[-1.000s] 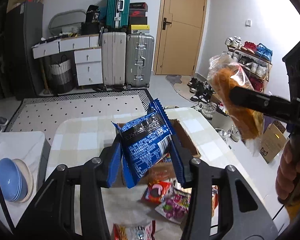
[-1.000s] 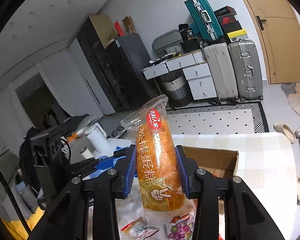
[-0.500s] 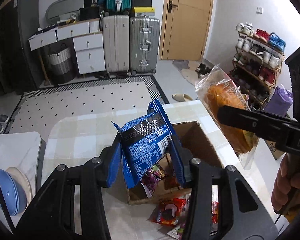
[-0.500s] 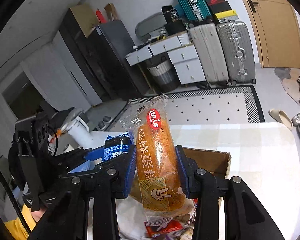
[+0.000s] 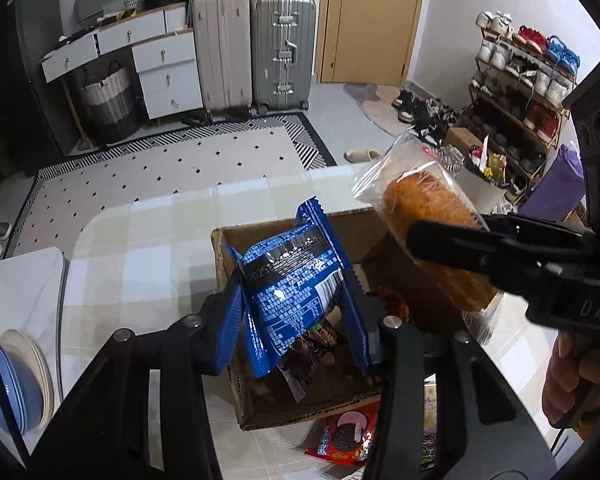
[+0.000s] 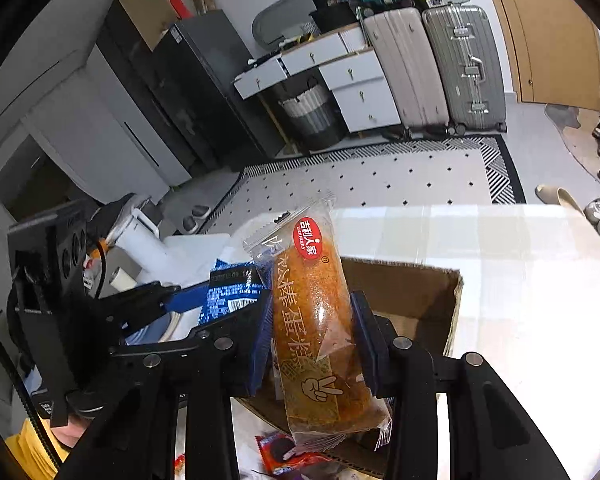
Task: Organize snacks
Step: 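Open both grippers to drop the cookie packet and bread roll into the box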
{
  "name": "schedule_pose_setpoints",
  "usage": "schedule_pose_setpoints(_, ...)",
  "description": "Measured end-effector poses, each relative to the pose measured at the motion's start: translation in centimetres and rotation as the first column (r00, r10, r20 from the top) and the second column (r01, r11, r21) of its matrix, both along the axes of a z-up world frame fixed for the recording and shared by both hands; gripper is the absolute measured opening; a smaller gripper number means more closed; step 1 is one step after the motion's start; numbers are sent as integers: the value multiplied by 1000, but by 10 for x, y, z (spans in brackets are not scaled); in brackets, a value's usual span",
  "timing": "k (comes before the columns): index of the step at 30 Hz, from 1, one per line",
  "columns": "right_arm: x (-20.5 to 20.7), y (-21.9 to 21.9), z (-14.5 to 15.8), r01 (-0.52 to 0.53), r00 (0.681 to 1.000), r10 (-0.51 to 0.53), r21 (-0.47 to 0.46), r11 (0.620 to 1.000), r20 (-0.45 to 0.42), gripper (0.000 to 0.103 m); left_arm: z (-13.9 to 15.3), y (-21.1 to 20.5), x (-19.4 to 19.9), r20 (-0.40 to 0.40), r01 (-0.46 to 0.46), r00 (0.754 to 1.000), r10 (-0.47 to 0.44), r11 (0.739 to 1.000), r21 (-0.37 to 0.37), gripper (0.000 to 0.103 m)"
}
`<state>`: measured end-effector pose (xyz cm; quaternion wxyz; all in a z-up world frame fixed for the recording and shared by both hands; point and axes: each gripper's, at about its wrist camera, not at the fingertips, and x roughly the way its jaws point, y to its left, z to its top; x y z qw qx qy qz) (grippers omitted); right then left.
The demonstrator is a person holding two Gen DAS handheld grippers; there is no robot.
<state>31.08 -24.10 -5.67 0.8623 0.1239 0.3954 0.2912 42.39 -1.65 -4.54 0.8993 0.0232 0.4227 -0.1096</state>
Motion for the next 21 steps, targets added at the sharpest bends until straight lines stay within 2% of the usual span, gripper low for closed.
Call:
schedule_pose_setpoints(12, 3, 0, -26, 7, 998, -9, -24, 1000, -57, 38, -38, -21, 24, -45, 25, 999, -24, 999, 24, 43)
schedule_pose_setpoints(16, 1, 5, -28, 3, 999, -6, -60, 998, -45, 38, -44, -25, 22, -43, 28, 999, -27, 999, 30, 43)
schedule_pose_setpoints(21, -2, 6, -28, -3, 998, 0, -52, 999, -60, 38, -43, -25, 14, -38, 17, 999, -16, 999, 42, 47)
